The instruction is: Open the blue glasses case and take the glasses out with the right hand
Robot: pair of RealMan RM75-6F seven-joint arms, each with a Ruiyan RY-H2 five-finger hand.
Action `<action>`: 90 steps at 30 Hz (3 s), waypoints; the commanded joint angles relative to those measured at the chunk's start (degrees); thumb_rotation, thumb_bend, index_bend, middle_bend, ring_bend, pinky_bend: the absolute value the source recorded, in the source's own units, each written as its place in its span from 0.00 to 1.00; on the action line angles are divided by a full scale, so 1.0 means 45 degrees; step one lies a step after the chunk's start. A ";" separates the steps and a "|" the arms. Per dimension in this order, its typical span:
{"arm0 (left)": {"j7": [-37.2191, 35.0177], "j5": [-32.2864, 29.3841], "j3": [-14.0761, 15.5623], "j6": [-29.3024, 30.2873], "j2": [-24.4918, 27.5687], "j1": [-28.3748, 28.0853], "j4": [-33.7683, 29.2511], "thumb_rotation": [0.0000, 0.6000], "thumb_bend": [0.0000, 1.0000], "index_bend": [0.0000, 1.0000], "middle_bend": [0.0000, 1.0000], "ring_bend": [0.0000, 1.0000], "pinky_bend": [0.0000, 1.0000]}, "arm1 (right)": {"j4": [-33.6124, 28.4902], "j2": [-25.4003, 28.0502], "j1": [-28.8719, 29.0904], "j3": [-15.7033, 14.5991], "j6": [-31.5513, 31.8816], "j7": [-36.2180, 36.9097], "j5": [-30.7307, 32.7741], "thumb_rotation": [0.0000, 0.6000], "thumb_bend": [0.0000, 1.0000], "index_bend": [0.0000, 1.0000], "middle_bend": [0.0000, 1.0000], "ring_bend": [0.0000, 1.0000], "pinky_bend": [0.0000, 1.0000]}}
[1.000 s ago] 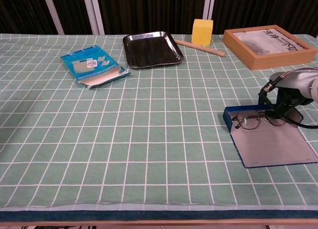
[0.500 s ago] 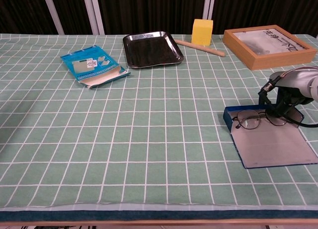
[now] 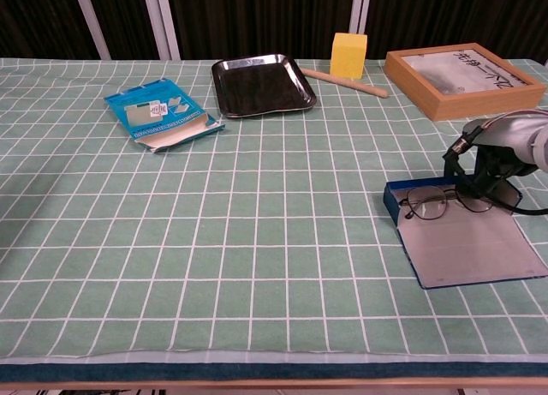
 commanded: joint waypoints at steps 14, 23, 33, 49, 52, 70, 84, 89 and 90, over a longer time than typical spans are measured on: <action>-0.0002 -0.0017 -0.0010 -0.0004 -0.0001 -0.0003 0.0003 1.00 0.00 0.00 0.00 0.00 0.00 | 0.0554 -0.0877 -0.0467 0.1018 0.0566 0.1937 -0.0899 1.00 0.57 0.50 1.00 1.00 1.00; -0.0066 -0.0048 -0.0032 -0.0021 -0.0007 -0.0010 0.0021 1.00 0.00 0.00 0.00 0.00 0.00 | 0.1473 -0.1842 -0.0738 0.1178 0.1122 0.2726 -0.2114 1.00 0.56 0.50 1.00 1.00 1.00; -0.0079 -0.0093 -0.0039 -0.0078 -0.0010 -0.0029 0.0004 1.00 0.00 0.00 0.00 0.00 0.00 | 0.2467 -0.2916 -0.0821 0.1678 0.1928 0.3048 -0.2964 1.00 0.55 0.50 1.00 1.00 1.00; -0.0130 -0.0117 -0.0072 -0.0063 -0.0012 -0.0034 0.0045 1.00 0.00 0.00 0.00 0.00 0.00 | 0.3576 -0.4102 -0.1192 0.2256 0.2441 0.3308 -0.3606 1.00 0.55 0.50 1.00 1.00 1.00; -0.0134 -0.0129 -0.0078 -0.0065 -0.0017 -0.0036 0.0054 1.00 0.00 0.00 0.00 0.00 0.00 | 0.3717 -0.4209 -0.1272 0.2342 0.2435 0.3382 -0.3738 1.00 0.55 0.50 1.00 1.00 1.00; -0.0153 -0.0139 -0.0087 -0.0056 -0.0013 -0.0032 0.0063 1.00 0.00 0.00 0.00 0.00 0.00 | 0.4330 -0.4670 -0.1564 0.2946 0.2285 0.3727 -0.4610 1.00 0.55 0.50 1.00 1.00 1.00; -0.0159 -0.0204 -0.0103 -0.0103 -0.0009 -0.0043 0.0059 1.00 0.00 0.00 0.00 0.00 0.00 | 0.5171 -0.5137 -0.1112 0.3621 0.1696 0.3335 -0.4457 1.00 0.55 0.50 1.00 1.00 1.00; -0.0178 -0.0265 -0.0120 -0.0143 -0.0010 -0.0053 0.0054 1.00 0.00 0.00 0.00 0.00 0.00 | 0.5794 -0.5331 -0.0675 0.4061 0.1365 0.3173 -0.4369 1.00 0.55 0.50 1.00 1.00 1.00; -0.0178 -0.0280 -0.0125 -0.0151 -0.0007 -0.0055 0.0052 1.00 0.00 0.00 0.00 0.00 0.00 | 0.5930 -0.5359 -0.0578 0.4153 0.1293 0.3136 -0.4348 1.00 0.55 0.50 1.00 1.00 1.00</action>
